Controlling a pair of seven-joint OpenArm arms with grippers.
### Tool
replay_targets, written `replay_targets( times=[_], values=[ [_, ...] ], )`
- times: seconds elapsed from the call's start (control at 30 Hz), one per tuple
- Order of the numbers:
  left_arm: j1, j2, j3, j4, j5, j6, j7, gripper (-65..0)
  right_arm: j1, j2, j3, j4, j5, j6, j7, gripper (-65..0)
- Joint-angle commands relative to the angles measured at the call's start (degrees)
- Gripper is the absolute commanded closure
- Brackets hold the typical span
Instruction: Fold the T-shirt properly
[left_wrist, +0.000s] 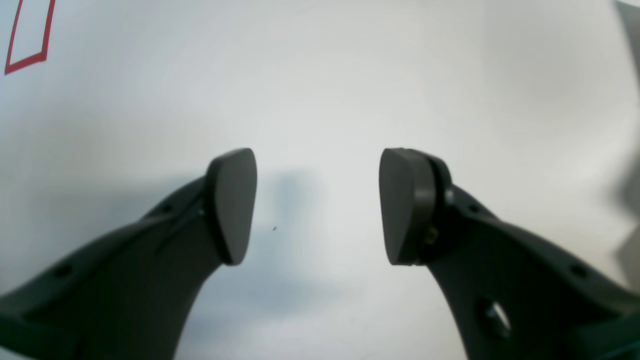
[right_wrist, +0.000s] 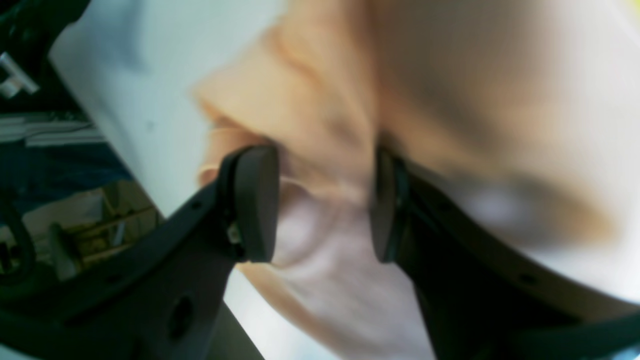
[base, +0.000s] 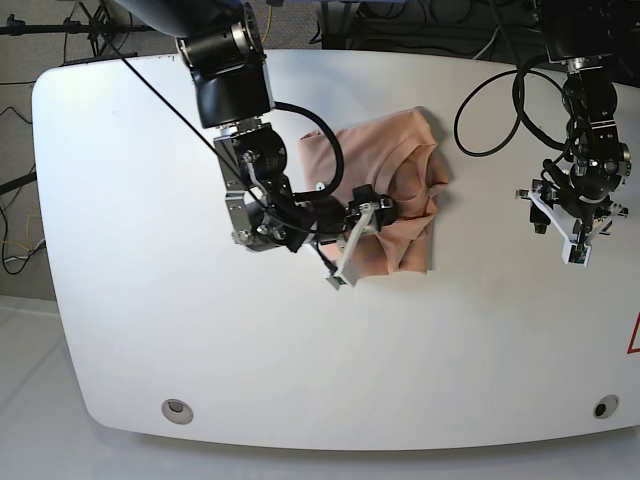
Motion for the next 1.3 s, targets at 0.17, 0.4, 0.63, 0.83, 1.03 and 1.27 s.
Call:
replay_targets(
  times=[0.17, 0.4, 0.63, 0.83, 1.03, 1.27],
  values=[
    [-0.81, -0.87, -0.62, 1.15, 0.13, 0.12, -1.26, -36.7, 2.99, -2.28, -1.92, 0.98, -1.76, 0.50, 0.68, -27.8],
    [-0.81, -0.87, -0.62, 1.15, 0.13, 0.12, -1.26, -36.7, 5.18, -2.28, -6.14, 0.98, 0.35, 0.15, 2.70, -27.8],
    [-0.81, -0.78, -0.62, 1.15, 0.13, 0.12, -1.26, -36.7, 6.33, -2.28, -8.60, 0.02, 5.63, -0.11, 6.31, -28.1],
    [-0.81, -0.78, -0.62, 1.15, 0.13, 0.12, -1.26, -36.7, 8.70, -2.28, -8.69, -6.31, 12.57, -0.03, 9.21, -28.0],
    [-0.81, -0.69, -0.62, 1.24, 0.13, 0.12, -1.17, -36.7, 10.37, -2.28, -8.69, -7.10, 14.68, -0.03, 10.00, -28.0],
    [-1.16, -0.51, -0.18, 4.31, -0.14, 0.12, 1.38, -36.7, 13.45, -2.28, -8.51, -7.10, 14.33, -0.11, 10.00, -27.8]
  ],
)
